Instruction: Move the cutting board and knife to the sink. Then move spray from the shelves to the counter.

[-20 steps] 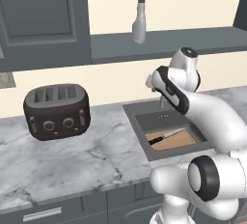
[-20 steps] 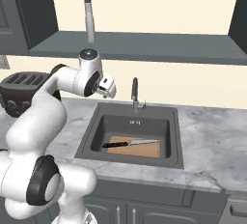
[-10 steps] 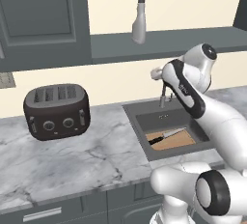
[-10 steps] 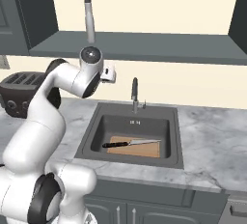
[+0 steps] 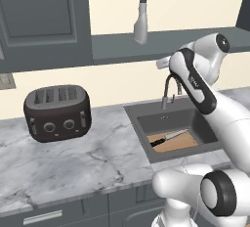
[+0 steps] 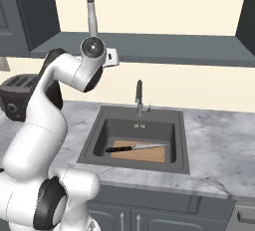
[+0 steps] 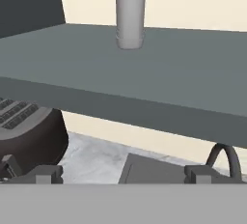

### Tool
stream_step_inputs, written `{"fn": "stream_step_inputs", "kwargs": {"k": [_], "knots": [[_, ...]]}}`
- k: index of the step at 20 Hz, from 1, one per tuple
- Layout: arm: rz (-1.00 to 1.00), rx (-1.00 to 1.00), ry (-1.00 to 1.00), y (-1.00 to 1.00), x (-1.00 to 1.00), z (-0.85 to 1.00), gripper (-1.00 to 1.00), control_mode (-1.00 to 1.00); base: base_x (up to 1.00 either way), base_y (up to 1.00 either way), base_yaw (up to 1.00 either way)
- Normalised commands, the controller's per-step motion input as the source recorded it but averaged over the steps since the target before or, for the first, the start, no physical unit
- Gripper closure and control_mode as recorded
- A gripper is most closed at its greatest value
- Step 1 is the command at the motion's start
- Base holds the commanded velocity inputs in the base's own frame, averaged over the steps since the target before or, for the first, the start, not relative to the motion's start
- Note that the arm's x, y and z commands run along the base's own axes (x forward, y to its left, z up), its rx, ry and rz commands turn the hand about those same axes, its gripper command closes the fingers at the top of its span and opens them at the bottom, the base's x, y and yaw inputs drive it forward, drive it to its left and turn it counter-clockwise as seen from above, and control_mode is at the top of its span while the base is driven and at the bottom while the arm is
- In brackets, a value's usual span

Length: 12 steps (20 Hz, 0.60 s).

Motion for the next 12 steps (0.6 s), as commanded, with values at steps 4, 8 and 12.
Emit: {"fn": "stream_step_inputs", "kwargs": {"k": [4,8,12], "knots": [[0.03,-0.09,-0.12,0.06,0.01,0.68,-1.00,-1.00,0.00,0.00,0.00],[0.00,-0.05,-0.05,0.13,0.13,0.60,-1.00,-1.00,0.00,0.00,0.00],[0.00,0.00,0.00,0.09,0.22,0.56,-1.00,-1.00,0.00,0.00,0.00]]}}
